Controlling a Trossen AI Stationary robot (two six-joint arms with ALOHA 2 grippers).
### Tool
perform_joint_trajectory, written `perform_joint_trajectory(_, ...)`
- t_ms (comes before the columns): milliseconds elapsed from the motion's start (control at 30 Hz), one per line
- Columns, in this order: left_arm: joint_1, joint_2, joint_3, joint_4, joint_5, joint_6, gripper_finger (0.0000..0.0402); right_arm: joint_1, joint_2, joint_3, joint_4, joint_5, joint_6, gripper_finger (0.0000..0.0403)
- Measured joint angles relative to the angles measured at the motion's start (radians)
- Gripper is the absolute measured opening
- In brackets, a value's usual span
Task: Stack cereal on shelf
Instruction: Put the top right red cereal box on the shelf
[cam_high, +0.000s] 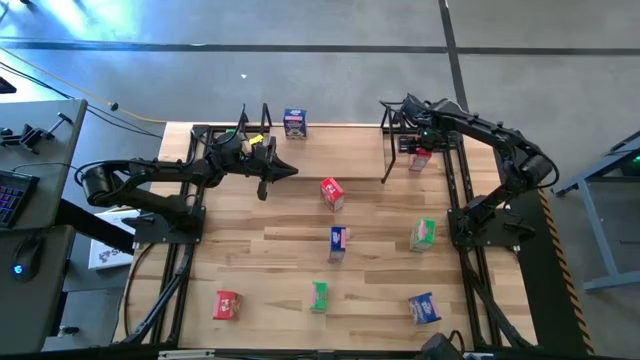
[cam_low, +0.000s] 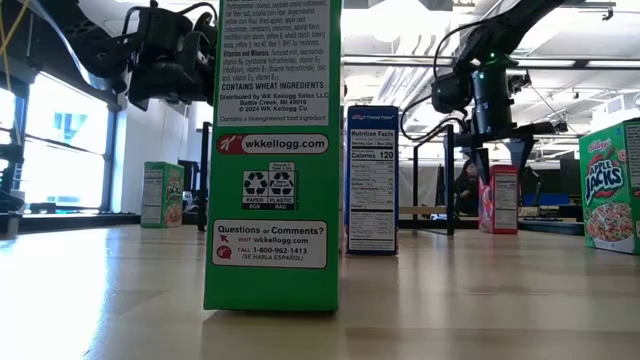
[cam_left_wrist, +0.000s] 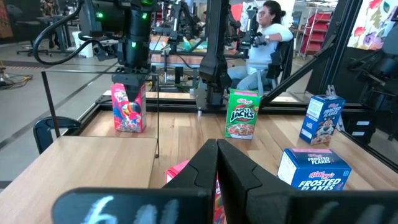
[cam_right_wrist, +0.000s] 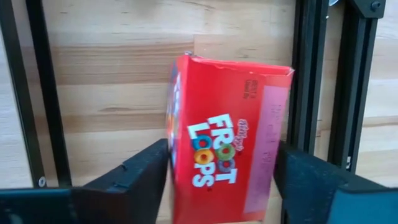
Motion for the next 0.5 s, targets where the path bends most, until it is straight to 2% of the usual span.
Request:
perform_joint_trajectory(300,0.000,0.000,0.000,0.000,0.000,0.000,0.0003,0.000,0.000,0.000,0.000,-0.001,-0.014,0.0149)
perform_joint_trajectory(500,0.000,0.000,0.000,-0.001,0.000,0.000,0.0003,0.000,-0.016,0.000,0.000,-0.001,-0.030,0.0130)
